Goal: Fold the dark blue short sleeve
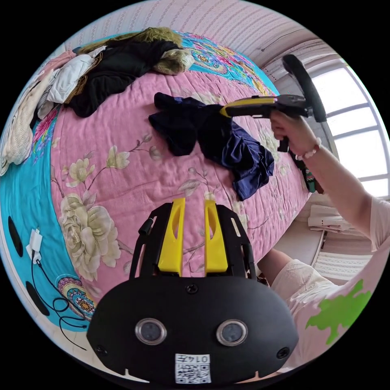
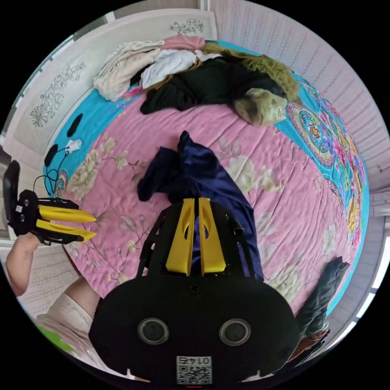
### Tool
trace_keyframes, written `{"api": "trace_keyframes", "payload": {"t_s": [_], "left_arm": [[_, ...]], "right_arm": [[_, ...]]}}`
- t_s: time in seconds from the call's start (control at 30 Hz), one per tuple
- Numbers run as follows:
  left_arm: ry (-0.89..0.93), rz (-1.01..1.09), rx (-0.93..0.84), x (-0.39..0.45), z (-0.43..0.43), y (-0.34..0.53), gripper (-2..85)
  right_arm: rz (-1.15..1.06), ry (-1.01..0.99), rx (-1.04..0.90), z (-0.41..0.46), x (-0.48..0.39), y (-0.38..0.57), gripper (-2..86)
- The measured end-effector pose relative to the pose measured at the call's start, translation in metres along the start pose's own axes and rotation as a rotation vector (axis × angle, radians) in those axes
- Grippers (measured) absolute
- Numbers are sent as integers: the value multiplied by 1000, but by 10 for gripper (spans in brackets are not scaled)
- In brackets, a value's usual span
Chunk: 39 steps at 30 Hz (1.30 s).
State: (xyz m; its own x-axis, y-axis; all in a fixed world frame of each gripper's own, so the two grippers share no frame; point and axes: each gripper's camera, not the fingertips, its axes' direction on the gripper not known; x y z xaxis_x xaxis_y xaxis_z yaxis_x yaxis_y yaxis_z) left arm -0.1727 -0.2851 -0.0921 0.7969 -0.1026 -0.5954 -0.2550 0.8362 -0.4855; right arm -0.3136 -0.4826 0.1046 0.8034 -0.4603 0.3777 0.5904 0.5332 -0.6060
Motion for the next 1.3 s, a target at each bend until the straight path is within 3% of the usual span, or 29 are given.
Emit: {"api": "trace_keyframes", "payload": {"t_s": [0.13, 0.27, 0.37, 0.47, 0.63, 0.83, 1.0, 1.1, 1.17, 1.23, 1.3], "left_arm": [[-6, 1, 7, -3, 2, -10, 78], [-6, 14, 4, 2, 12, -28, 79], [7, 42, -5, 11, 22, -45, 81], [26, 84, -18, 25, 35, -62, 83], [74, 172, -60, 60, 66, -81, 87], [89, 131, -50, 63, 72, -81, 86], [85, 78, -19, 46, 53, -61, 81], [97, 37, 17, 37, 40, -43, 80], [91, 8, 37, 33, 35, -29, 80], [95, -11, 28, 30, 39, -22, 80], [120, -34, 15, 29, 47, -16, 80]], "right_arm": [[160, -217, 52, -36, 89, -10, 10], [420, -9, 73, -33, 184, 4, 18], [557, -170, 149, -24, 211, 41, 38], [495, -125, 185, -22, 185, 75, 76], [394, -381, 87, 31, 119, 130, 94], [319, -264, -24, 95, 69, 133, 45], [237, -454, 143, 61, 47, 160, 9], [25, -542, 97, 37, 2, 175, 10], [-61, -481, 32, 40, -17, 188, 17], [7, -509, -12, 55, -12, 204, 31], [160, -660, -34, 72, 7, 228, 60]]}}
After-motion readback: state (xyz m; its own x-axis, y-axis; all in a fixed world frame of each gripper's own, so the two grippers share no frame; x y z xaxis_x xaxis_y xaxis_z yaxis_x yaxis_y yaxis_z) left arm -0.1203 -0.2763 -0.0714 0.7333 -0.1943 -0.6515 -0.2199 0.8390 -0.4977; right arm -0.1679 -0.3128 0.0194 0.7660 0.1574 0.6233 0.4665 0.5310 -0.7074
